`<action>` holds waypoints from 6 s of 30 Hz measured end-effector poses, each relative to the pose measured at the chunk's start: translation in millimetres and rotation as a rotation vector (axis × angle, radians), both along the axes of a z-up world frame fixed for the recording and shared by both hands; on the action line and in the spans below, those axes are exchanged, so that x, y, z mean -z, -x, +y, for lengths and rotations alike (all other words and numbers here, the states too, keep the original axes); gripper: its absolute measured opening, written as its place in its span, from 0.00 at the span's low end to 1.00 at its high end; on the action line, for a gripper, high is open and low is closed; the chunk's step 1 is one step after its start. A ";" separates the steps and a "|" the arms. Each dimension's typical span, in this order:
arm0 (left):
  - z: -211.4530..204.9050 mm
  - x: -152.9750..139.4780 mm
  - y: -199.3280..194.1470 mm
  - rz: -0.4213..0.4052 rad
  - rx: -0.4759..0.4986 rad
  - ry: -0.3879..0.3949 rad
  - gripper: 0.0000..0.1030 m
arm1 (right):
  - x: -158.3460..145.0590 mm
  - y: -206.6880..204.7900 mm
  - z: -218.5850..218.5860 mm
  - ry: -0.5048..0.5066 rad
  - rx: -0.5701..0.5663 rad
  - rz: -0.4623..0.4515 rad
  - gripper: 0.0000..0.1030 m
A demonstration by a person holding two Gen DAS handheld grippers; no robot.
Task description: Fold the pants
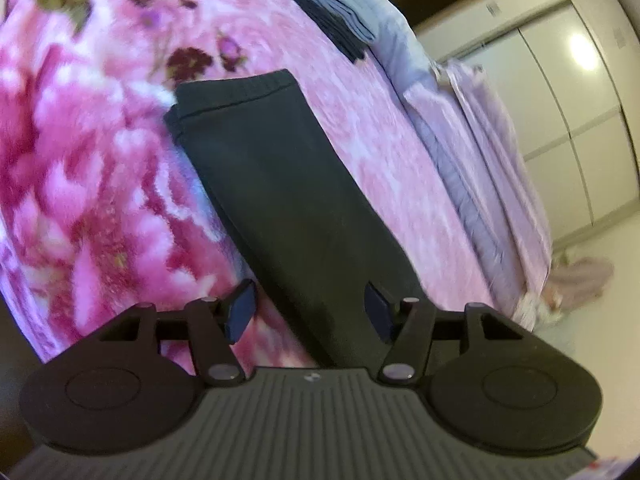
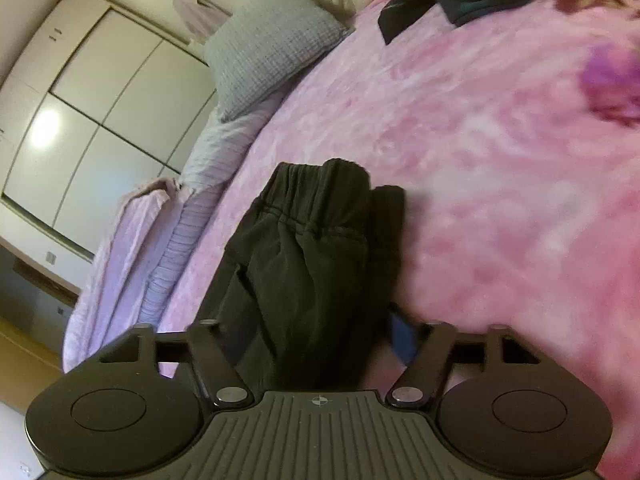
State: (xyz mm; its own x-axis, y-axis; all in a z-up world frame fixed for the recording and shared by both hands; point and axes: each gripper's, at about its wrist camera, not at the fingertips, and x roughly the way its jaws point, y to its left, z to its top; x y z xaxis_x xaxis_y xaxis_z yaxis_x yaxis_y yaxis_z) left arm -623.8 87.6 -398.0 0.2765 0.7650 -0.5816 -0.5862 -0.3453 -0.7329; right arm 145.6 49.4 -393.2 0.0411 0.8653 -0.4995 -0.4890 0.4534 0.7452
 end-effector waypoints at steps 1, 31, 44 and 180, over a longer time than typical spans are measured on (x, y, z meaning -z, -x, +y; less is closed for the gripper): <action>1.3 2.6 1.1 -0.023 -0.021 -0.007 0.53 | 3.3 -1.5 5.0 0.021 0.003 -0.001 0.36; 31.7 6.9 14.1 0.062 0.099 -0.069 0.24 | -73.8 219.8 -37.3 0.176 -0.231 -0.704 0.44; 23.7 12.7 30.2 0.036 0.062 -0.110 0.23 | -14.5 496.8 14.6 0.129 -0.852 -0.928 0.45; -0.5 -45.7 -216.4 0.661 0.792 -0.289 0.14 | -41.2 32.8 -34.1 0.167 0.071 -0.314 0.25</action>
